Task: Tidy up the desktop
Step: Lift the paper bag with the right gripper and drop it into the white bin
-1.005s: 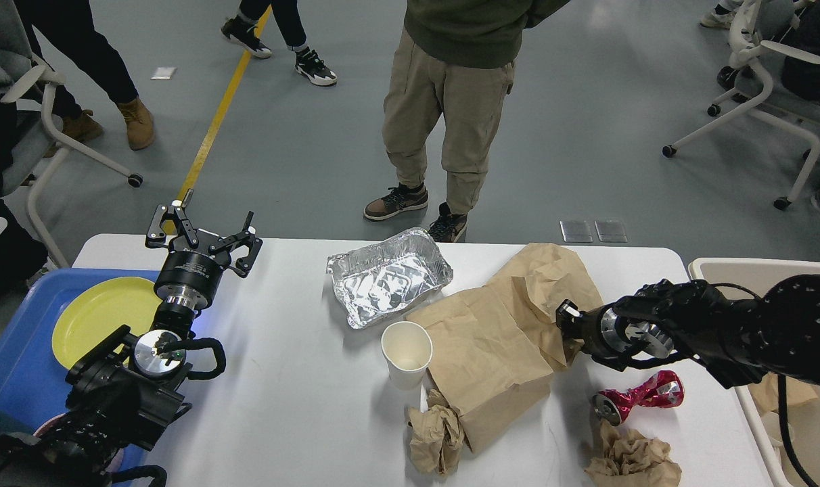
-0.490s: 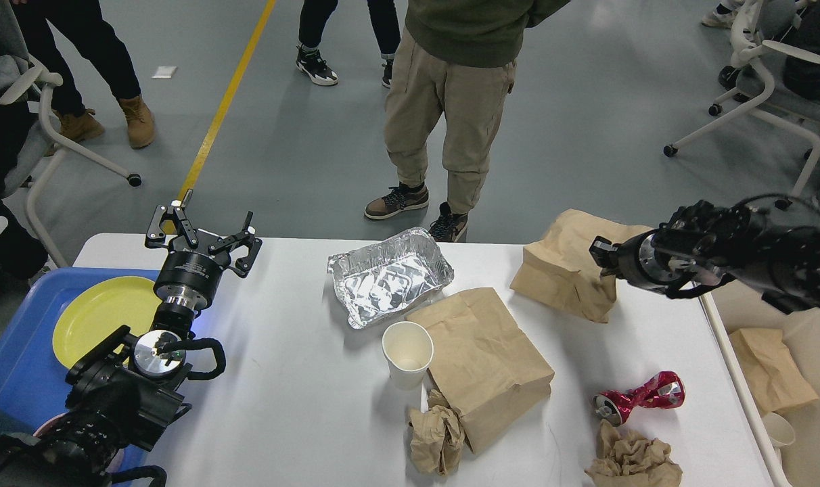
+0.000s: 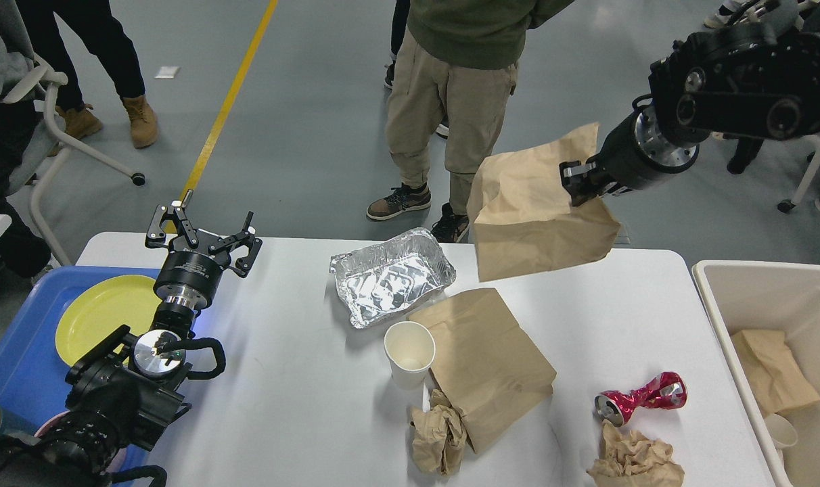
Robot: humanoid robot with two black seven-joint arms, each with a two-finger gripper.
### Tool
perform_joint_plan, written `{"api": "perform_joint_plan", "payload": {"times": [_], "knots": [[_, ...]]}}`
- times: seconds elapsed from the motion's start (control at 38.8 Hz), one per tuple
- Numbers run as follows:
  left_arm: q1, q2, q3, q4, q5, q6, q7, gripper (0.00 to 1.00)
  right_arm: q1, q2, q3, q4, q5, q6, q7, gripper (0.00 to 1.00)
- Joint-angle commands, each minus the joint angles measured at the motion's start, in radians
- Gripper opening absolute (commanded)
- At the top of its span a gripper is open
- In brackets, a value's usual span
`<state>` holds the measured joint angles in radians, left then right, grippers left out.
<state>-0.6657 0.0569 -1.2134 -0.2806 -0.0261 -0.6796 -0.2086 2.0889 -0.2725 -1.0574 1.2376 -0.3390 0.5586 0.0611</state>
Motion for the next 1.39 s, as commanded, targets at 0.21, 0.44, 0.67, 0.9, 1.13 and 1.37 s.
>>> {"api": "perform_joint_plan", "payload": {"times": [0.21, 0.44, 0.67, 0.9, 1.13, 1.37], "knots": [[0.000, 0.000, 0.000, 0.001, 0.000, 0.000, 0.000, 0.96, -0.084, -0.008, -0.004, -0.015, -0.067, -0.054, -0.004, 0.00], [0.000, 0.000, 0.000, 0.000, 0.000, 0.000, 0.000, 0.96, -0.364, -0.037, -0.162, -0.422, -0.051, -0.180, -0.009, 0.00], [0.000, 0.000, 0.000, 0.000, 0.000, 0.000, 0.000, 0.96, -0.993, -0.089, -0.173, -1.278, 0.214, -0.207, -0.026, 0.00], [0.000, 0.000, 0.000, 0.001, 0.000, 0.000, 0.000, 0.96, -1.250, -0.119, -0.148, -1.353, 0.337, -0.456, -0.242, 0.00], [0.000, 0.000, 0.000, 0.001, 0.000, 0.000, 0.000, 0.96, -1.377, -0.119, 0.037, -1.353, 0.336, -0.571, -0.343, 0.00], [0.000, 0.000, 0.000, 0.001, 0.000, 0.000, 0.000, 0.96, -1.369, -0.125, 0.053, -1.351, 0.337, -0.565, -0.333, 1.00]]}}
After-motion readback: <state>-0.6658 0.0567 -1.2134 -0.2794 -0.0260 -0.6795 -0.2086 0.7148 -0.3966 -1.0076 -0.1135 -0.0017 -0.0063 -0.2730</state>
